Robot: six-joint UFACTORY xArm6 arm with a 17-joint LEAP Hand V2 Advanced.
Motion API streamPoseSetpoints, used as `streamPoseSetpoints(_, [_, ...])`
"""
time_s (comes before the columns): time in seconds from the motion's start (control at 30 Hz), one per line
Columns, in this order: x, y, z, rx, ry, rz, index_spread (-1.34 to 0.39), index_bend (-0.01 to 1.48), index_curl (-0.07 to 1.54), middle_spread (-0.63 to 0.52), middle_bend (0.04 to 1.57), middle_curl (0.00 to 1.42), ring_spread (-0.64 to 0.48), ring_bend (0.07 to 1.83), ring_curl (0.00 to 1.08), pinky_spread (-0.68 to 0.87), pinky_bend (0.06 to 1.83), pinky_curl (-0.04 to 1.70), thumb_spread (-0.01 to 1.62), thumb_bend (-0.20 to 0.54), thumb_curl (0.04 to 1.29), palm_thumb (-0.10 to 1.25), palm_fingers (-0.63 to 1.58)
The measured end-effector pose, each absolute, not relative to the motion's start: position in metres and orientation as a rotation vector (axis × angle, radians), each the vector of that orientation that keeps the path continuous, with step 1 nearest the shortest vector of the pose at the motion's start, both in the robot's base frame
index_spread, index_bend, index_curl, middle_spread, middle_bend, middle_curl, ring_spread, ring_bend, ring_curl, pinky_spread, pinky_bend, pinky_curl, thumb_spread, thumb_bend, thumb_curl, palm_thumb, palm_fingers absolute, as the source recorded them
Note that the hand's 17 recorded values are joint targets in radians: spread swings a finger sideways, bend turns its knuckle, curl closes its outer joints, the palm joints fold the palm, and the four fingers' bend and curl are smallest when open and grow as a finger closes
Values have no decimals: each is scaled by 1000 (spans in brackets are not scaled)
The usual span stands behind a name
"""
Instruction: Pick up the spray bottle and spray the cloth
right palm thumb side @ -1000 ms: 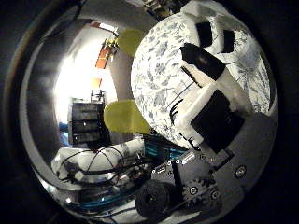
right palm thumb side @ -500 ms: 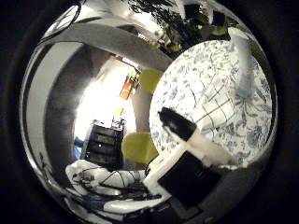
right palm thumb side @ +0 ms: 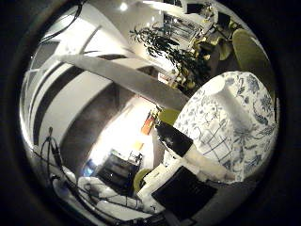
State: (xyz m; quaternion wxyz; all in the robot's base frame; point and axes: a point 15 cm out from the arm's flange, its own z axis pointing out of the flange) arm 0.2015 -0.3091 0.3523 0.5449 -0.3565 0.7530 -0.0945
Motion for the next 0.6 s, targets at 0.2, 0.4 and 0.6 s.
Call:
streamPoseSetpoints(0.2, [196,-322,326,-785,1736,-121,-219,173,338,-3,400,402,107,662,228,316,693,116,1076,-21,346,648,279])
streamPoseSetpoints(0.4, [195,-327,303,-753,1712,-70,-218,170,337,-3,402,400,118,657,231,322,669,117,1079,-21,356,660,278])
streamPoseSetpoints(0.6, [205,-320,287,-753,1690,-13,-216,173,337,0,403,398,126,630,232,341,656,123,1076,-22,363,673,267])
